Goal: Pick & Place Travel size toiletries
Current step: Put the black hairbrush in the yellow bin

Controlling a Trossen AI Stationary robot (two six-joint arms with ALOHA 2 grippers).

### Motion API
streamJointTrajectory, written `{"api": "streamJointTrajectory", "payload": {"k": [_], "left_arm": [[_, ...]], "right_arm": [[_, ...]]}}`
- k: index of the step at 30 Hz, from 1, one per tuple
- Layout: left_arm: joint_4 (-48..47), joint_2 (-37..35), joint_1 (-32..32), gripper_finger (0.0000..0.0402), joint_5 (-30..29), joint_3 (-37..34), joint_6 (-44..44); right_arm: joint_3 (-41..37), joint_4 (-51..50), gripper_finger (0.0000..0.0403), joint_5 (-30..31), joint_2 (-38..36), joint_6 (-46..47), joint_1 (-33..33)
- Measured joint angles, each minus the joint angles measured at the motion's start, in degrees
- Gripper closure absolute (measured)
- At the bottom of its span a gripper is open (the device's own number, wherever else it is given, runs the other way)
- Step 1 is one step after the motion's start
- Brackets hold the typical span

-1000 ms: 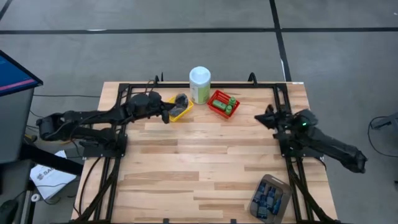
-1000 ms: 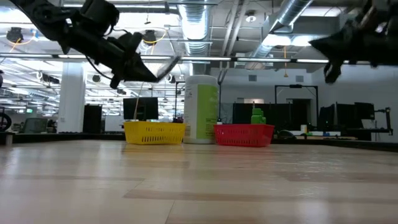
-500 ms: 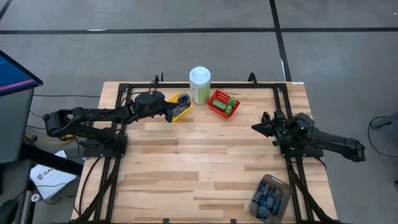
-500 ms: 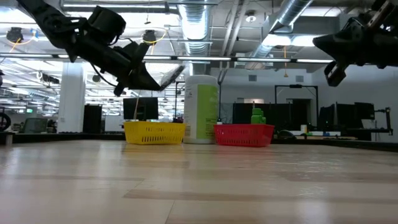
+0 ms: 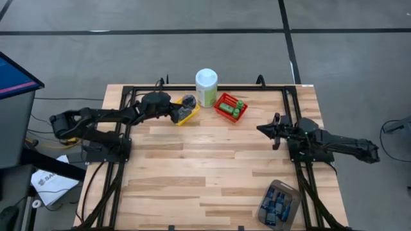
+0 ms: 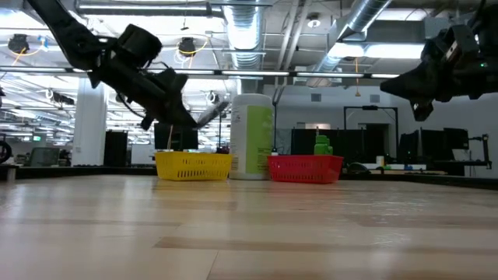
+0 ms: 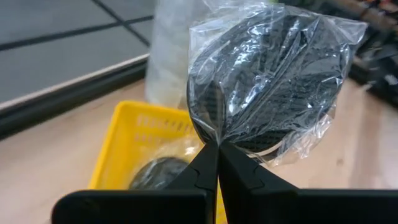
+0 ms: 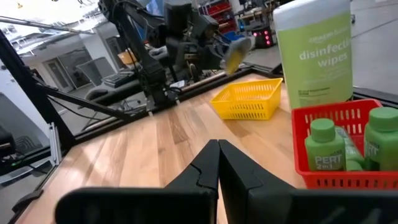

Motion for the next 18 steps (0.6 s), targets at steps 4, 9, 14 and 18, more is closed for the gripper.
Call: {"api": "streamJointTrajectory", "payload": {"k": [4,9,14,18], "left_arm": [[-0.3,3.5,0.2,0.04,-0.6,0.0,0.2],[-0.4,6.4,0.1,0.0389,-5.4,0.0,1.8],[-0.3,5.2,0.1,0.0349,-9.7,0.0,1.4],[-1.0,2.5,0.2,0.0296,-12.3,0.0,1.1]], "right_arm": [[0.0,0.0,0.0403,0.0,0.1,0.0,0.0],[0.0,0.0,0.0403,0.0,0.1,0.2,0.0],[0.0,-0.1,0.0403,0.0,0.1,0.2,0.0],[0.0,-0.1,0.0403,0.0,0.1,0.2,0.1]]}}
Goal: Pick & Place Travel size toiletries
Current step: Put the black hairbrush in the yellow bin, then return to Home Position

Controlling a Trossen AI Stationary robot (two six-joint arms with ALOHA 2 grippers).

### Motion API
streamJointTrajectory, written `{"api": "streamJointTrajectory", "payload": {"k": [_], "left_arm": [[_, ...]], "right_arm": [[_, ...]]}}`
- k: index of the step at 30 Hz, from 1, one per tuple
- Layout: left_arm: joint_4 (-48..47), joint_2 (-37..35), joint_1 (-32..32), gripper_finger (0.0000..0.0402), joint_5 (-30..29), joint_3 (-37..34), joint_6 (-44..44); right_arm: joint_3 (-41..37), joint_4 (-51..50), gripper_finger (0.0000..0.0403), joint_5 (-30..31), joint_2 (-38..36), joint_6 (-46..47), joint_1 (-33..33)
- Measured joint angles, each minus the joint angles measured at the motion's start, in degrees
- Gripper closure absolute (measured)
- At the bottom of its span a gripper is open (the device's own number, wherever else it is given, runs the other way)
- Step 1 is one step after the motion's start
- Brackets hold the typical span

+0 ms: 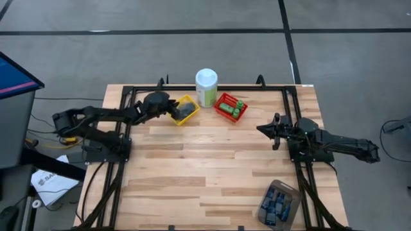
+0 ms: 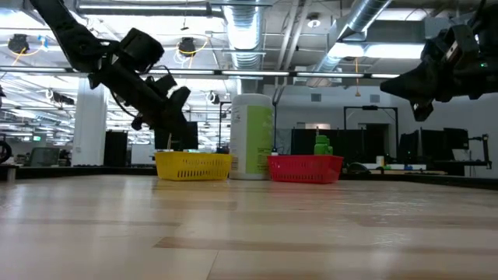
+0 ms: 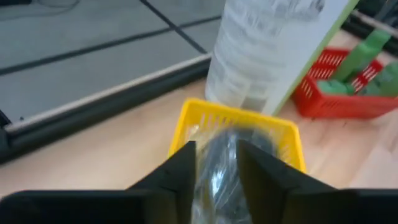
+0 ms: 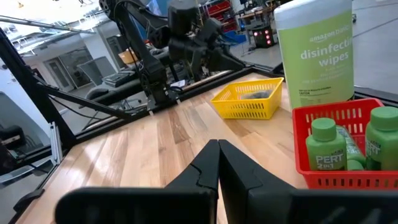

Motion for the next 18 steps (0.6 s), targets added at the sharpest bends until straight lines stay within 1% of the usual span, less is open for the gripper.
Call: {"api": "streamJointTrajectory", "payload": {"k": [3,5,8,10,11,12,15,16,18], "left_arm": [[-0.4,-2.6,-0.2,0.0257,-0.2,0.0,0.2],[-0.9,-5.8,-0.3,0.0239,-0.2,0.0,-2.5],[-5.6,-12.7,-0.3,0.0235,-0.3,0.0,-8.5],[-10.8,-18.4,-0.7,0.0255,-0.2,0.0,-9.0],[-13.1,-21.5,-1.2,0.0271,-0.2,0.0,-9.0],[-15.5,-24.5,-1.8,0.0291,-0.3,0.0,-9.0],[-22.1,-33.6,-3.8,0.0369,0.0,0.0,-8.5],[-23.7,-36.5,-4.7,0.0384,0.0,0.0,-7.8],[-26.0,-42.0,-6.6,0.0391,0.0,-0.3,-5.5]], "right_arm": [[0.0,0.0,0.0403,0.0,0.0,0.0,0.0],[0.0,0.0,0.0403,0.0,0.0,0.0,0.0],[0.0,0.0,0.0403,0.0,0.0,0.0,0.0],[0.0,0.0,0.0403,0.0,0.0,0.0,0.0],[0.0,0.0,0.0403,0.0,0.0,0.0,0.0],[0.0,0.0,0.0403,0.0,0.0,0.0,0.0],[0.0,0.0,0.0403,0.0,0.0,0.0,0.0],[0.0,0.0,0.0403,0.0,0.0,0.0,0.0],[0.0,0.0,0.0403,0.0,0.0,0.0,0.0]]}}
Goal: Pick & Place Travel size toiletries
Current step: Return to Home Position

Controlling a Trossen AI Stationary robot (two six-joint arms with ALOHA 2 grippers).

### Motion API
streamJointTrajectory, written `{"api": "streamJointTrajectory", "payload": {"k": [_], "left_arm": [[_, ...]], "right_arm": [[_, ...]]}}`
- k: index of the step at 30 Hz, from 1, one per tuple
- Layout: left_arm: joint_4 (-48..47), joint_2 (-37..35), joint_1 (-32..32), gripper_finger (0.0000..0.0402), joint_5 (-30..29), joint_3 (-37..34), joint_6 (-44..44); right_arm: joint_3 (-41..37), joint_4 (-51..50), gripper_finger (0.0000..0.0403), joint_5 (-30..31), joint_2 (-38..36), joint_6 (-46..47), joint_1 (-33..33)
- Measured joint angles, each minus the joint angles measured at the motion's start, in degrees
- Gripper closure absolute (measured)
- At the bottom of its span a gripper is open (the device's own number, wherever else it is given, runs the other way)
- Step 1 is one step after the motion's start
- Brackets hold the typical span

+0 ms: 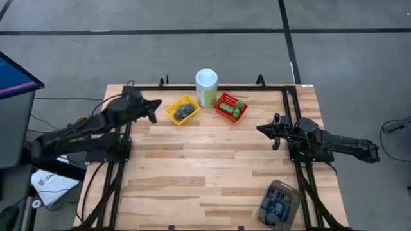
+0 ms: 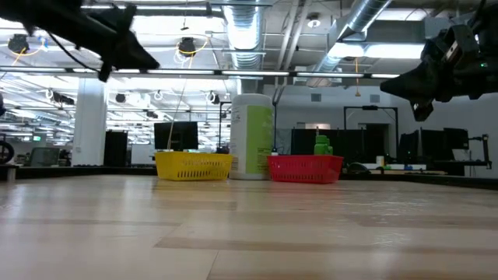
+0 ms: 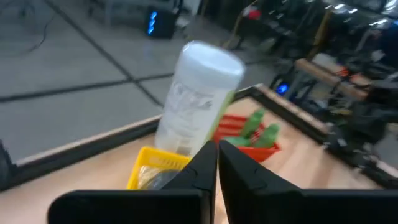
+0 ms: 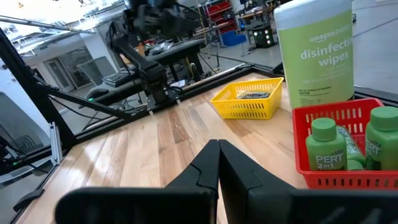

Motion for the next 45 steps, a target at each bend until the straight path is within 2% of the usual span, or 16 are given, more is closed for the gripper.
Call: {"api": "streamJointTrajectory", "payload": {"k": [5,11,16,20,28,33,36,40,45], "left_arm": [[-1.6,-11.0,-6.9,0.04,-5.2,-4.0,1.0],[-0.5,-17.8,-17.8,0.0401,-11.6,-10.9,1.0],[1.3,-21.3,-24.9,0.0401,-12.0,-12.5,1.9],[1.1,-25.0,-29.1,0.0401,-12.0,-12.5,5.9],[-4.2,-32.5,-31.4,0.0401,-11.7,-12.5,7.3],[-4.5,-33.7,-31.5,0.0401,-7.5,-14.0,7.0],[-1.4,-33.7,-31.5,0.0401,-6.0,-18.5,3.6],[7.8,-33.7,-31.5,0.0401,-2.8,-25.1,1.1],[7.7,-33.0,-31.5,0.0401,0.6,-25.1,3.7]], "right_arm": [[0.0,0.0,0.0403,0.0,0.0,0.0,0.0],[0.0,0.0,0.0403,0.0,0.0,0.0,0.0],[0.0,0.0,0.0403,0.0,0.0,0.0,0.0],[0.0,0.0,0.0403,0.0,0.0,0.0,0.0],[0.0,0.0,0.0403,0.0,0.0,0.0,0.0],[0.0,0.0,0.0403,0.0,0.0,0.0,0.0],[0.0,0.0,0.0403,0.0,0.0,0.0,0.0],[0.0,0.0,0.0403,0.0,0.0,0.0,0.0],[0.0,0.0,0.0403,0.0,0.0,0.0,0.0]]}}
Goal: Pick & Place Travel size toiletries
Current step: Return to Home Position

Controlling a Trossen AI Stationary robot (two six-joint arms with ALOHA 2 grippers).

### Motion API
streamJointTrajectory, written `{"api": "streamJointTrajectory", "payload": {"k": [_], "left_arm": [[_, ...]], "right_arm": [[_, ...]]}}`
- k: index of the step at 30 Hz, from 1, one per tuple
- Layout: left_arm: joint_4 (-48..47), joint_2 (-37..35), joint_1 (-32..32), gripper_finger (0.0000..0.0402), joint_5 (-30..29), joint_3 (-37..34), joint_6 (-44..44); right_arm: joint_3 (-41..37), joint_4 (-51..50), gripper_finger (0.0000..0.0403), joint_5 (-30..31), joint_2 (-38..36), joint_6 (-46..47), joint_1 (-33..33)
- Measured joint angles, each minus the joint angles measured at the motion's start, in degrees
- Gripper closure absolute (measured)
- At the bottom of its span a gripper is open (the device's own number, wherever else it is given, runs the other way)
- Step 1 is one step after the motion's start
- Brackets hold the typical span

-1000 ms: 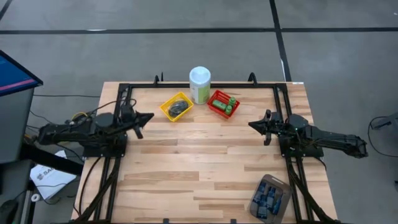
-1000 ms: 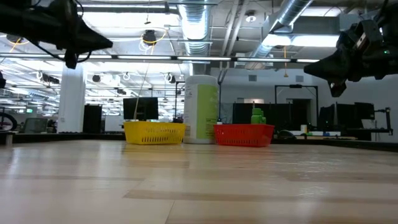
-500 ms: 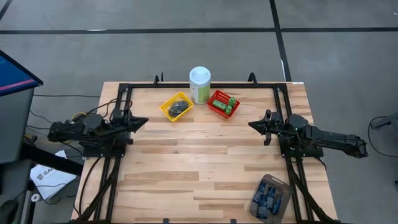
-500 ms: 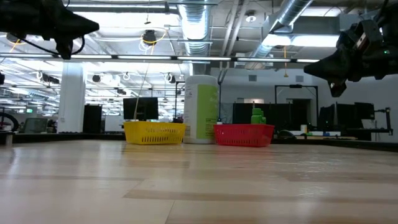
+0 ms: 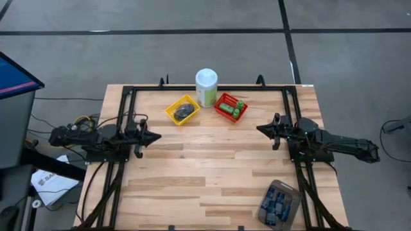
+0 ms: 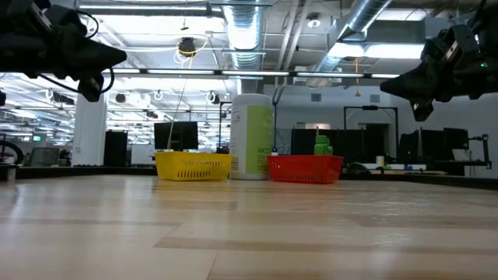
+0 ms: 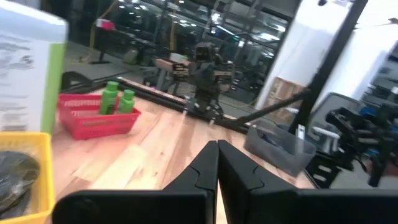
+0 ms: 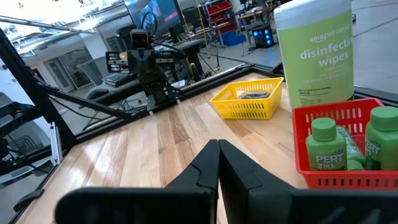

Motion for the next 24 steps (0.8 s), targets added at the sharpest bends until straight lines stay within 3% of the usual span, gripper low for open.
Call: {"api": "streamJointTrajectory", "payload": {"k": [6,15,24], "left_arm": [[-0.2,0.0,0.0,0.0401,5.1,0.0,3.6],[-0.7,0.1,0.0,0.0401,8.2,0.0,4.3],[-0.8,0.1,0.0,0.0396,7.1,0.0,4.3]], "right_arm": [[0.0,0.0,0.0403,0.0,0.0,0.0,0.0],[0.0,0.0,0.0403,0.0,0.0,0.0,0.0],[0.0,0.0,0.0403,0.0,0.0,0.0,0.0]]}}
